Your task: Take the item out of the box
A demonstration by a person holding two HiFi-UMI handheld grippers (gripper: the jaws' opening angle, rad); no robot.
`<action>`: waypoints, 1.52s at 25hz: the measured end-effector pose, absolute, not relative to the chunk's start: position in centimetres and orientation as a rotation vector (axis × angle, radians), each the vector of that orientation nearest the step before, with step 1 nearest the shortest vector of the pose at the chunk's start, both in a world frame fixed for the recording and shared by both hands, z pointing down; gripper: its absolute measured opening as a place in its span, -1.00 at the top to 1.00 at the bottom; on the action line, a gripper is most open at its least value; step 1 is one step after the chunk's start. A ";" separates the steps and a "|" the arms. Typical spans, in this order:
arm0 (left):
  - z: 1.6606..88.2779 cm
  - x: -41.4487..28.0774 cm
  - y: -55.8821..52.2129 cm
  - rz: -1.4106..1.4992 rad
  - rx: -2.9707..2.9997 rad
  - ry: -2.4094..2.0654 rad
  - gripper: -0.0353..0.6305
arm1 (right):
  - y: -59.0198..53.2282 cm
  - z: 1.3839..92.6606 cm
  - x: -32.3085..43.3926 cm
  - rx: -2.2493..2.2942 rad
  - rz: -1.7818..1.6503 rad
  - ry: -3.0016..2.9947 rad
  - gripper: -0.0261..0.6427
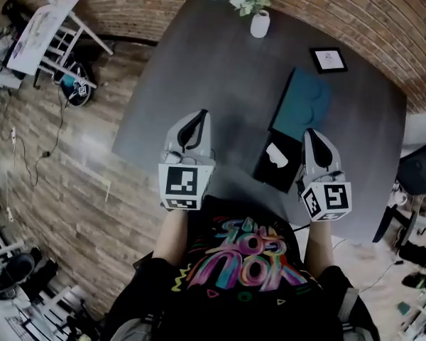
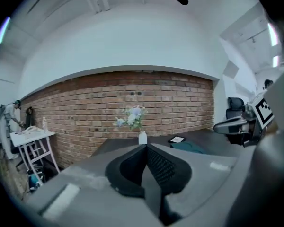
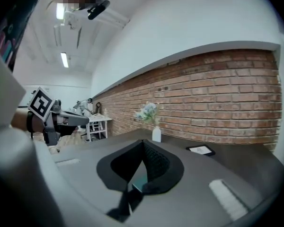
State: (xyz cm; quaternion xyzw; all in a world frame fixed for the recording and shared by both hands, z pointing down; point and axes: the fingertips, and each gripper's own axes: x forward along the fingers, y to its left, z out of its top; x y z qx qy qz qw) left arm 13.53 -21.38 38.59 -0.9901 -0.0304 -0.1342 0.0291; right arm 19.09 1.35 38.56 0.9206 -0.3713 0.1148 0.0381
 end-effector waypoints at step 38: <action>39.4 21.0 -5.9 -0.417 -2.875 -0.783 0.89 | 14.4 39.6 18.1 3.030 0.456 -0.591 0.92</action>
